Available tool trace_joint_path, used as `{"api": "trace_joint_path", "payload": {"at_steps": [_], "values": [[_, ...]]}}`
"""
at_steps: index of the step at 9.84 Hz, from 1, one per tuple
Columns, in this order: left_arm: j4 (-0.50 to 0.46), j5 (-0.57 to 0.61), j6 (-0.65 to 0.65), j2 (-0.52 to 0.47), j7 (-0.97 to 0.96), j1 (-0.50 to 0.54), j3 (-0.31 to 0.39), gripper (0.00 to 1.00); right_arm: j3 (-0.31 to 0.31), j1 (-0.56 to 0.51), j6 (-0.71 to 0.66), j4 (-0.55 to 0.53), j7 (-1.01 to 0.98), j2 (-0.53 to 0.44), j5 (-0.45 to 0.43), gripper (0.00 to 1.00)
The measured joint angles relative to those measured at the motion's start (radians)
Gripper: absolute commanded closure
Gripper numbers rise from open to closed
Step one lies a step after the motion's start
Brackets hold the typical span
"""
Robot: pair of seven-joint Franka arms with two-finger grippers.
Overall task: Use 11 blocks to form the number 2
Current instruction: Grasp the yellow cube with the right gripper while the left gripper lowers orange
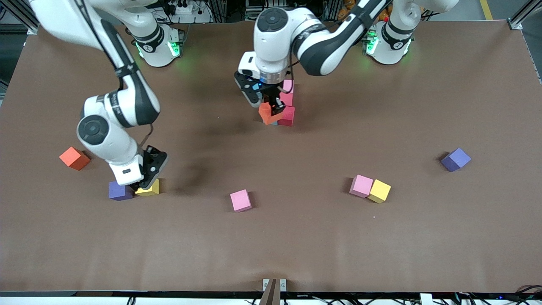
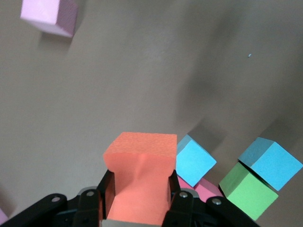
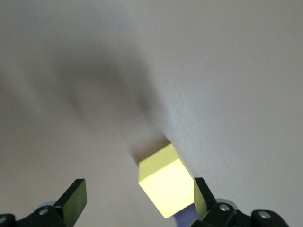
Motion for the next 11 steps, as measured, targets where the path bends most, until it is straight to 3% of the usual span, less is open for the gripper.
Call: {"api": "trace_joint_path", "payload": {"at_steps": [3,6,10,11], "values": [[0.05,0.001,-0.001,0.075,0.109,-0.07,0.041,0.82,0.0,-0.043,0.018,0.061,-0.351,0.1,0.001,0.0],[0.097,0.001,-0.001,0.149,0.136,-0.117,0.055,0.82,0.001,-0.083,0.022,0.13,-0.592,0.192,0.091,0.0],[0.121,0.001,-0.001,0.187,0.223,-0.142,0.057,0.83,0.001,-0.117,0.037,0.135,-0.651,0.235,0.155,0.0],[0.121,0.002,-0.001,0.191,0.255,-0.149,0.057,0.83,0.001,-0.126,0.037,0.136,-0.652,0.243,0.17,0.39]]}}
